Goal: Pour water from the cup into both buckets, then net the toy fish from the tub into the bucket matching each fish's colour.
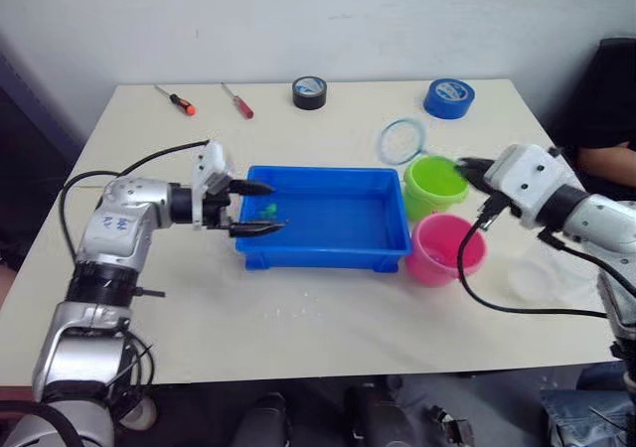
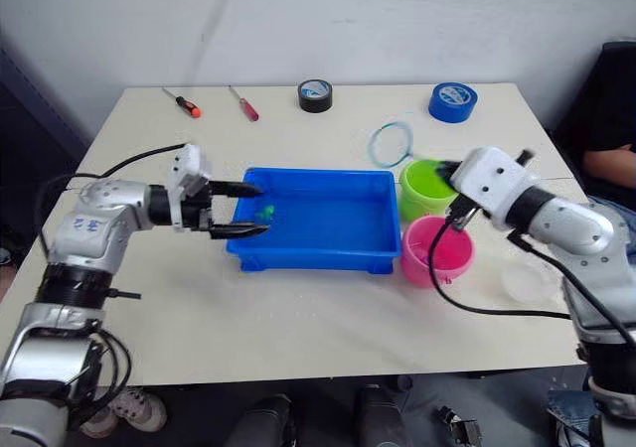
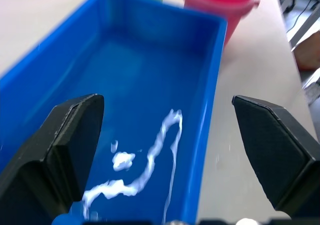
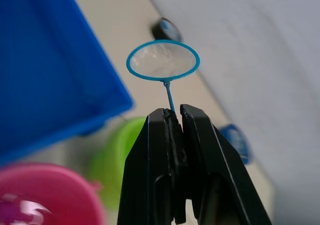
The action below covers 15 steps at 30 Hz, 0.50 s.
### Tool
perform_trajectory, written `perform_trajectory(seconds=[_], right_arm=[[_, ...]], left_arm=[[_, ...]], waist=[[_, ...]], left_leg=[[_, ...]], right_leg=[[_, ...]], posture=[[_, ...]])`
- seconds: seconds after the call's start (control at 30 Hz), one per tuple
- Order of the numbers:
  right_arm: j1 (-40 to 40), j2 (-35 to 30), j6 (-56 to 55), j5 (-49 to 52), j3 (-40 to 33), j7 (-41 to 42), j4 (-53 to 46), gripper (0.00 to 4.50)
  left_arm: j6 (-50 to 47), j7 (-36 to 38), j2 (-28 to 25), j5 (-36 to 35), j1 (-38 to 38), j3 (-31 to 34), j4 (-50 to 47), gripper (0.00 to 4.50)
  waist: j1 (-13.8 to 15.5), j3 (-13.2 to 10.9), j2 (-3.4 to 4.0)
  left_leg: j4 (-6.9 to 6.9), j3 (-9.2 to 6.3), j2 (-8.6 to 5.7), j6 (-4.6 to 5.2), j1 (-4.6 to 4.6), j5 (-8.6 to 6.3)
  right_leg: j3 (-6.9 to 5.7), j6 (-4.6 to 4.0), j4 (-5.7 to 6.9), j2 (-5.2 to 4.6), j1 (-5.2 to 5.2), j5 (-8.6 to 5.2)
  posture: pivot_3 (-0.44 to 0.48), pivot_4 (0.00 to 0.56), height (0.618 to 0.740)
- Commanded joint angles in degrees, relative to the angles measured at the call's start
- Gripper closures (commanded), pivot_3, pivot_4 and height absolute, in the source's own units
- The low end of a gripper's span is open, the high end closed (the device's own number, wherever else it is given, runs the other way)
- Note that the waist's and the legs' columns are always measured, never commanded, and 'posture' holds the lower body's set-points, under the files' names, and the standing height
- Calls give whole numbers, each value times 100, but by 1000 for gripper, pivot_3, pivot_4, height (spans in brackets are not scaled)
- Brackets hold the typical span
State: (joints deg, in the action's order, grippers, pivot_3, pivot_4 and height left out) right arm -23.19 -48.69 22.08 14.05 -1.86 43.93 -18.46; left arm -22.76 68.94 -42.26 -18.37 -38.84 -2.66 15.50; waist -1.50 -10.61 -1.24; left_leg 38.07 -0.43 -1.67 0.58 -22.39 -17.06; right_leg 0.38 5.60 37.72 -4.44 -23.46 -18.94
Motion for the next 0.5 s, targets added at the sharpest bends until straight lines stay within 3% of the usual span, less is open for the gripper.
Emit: perform_trajectory(seconds=[0.03, 0.23, 0.5], right_arm=[[-249, 225, 851, 405, 494, 295, -269, 4500], [-899, 987, 1695, 461, 1273, 370, 349, 4500], [-1884, 1898, 1516, -357, 2064, 153, 1957, 4500]], left_arm=[[-112, -54, -446, 1, 369, 330, -640, 57], [-481, -434, -919, -126, 1092, 907, -1216, 57], [-808, -786, -882, -283, 1174, 1193, -1516, 57]], waist=[[4, 0, 0], [40, 0, 0], [2, 0, 0]], left_leg=[[3, -1, -2, 3, -1, -2], [1, -8, -8, 9, -3, -5], [-1, -8, -11, 7, -6, -5]], right_leg=[[0, 0, -6, -3, -1, 0], [0, -2, -15, -14, -1, -1], [-4, -3, -9, -13, -9, -1]], posture=[[0, 150, 736], [0, 150, 736], [0, 150, 736]])
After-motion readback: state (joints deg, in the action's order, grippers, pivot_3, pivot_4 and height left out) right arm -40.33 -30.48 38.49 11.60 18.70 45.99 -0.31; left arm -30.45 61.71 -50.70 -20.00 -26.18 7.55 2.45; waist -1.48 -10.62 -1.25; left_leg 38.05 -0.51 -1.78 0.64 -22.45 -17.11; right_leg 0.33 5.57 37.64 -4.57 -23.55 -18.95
